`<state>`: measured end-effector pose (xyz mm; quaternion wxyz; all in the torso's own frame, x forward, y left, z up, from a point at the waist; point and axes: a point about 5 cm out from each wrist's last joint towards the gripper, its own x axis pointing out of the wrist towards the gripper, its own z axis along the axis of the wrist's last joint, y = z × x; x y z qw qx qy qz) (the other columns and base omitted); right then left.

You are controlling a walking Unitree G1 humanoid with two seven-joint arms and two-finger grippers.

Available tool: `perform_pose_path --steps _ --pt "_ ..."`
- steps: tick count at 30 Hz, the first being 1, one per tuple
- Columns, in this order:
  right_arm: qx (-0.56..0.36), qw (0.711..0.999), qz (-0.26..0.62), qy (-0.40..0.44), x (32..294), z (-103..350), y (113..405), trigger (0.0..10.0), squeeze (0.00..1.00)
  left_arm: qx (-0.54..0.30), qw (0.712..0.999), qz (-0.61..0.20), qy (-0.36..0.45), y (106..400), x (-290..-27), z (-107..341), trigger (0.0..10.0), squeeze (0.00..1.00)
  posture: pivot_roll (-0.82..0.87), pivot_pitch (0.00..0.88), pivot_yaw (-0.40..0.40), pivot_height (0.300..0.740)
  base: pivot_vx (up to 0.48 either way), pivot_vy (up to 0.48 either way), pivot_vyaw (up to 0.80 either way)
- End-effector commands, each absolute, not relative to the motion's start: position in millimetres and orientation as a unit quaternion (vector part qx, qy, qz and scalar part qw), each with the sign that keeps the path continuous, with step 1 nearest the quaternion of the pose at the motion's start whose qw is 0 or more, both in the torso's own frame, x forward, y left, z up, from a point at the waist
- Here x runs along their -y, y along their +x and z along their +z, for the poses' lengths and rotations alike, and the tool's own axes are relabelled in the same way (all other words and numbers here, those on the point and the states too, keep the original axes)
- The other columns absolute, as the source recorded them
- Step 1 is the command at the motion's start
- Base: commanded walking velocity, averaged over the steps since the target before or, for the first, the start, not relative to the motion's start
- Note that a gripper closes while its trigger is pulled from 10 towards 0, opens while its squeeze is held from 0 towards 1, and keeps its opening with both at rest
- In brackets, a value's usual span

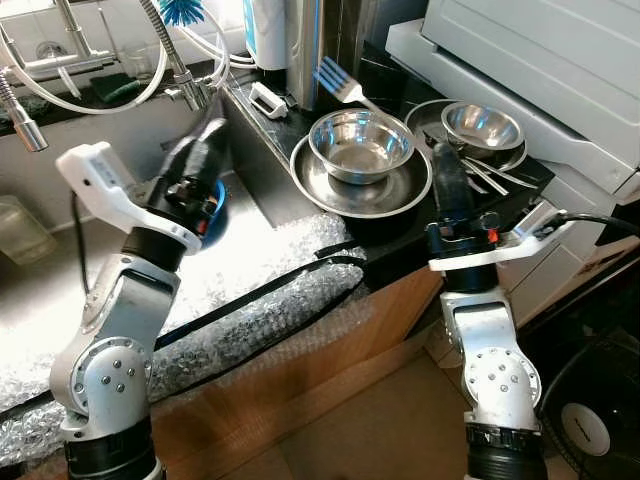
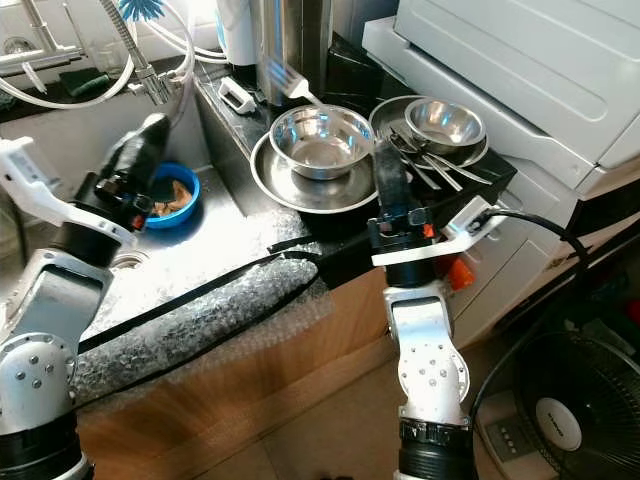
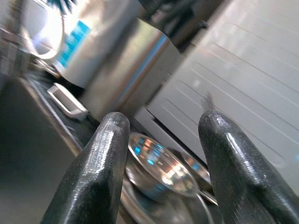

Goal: Kitchen organization

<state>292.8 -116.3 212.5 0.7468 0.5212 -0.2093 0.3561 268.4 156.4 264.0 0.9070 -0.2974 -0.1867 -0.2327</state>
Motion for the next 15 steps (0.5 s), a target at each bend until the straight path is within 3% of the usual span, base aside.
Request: perform_pose_path --steps 1,15 --pt "0.213 0.741 0.382 0.509 111.0 218.4 286.8 10.0 0.00 0.191 0.901 -0.265 -0.288 261.1 -150.0 269.5 10.0 0.00 0.09 0.118 -0.035 0.740 0.000 0.000 0.00" --pt "0.197 0.727 0.433 0.494 95.8 217.0 277.6 10.0 0.00 0.162 0.878 -0.330 -0.306 252.6 -132.5 265.3 10.0 0.00 0.09 0.094 -0.035 0.740 0.000 0.000 0.00"
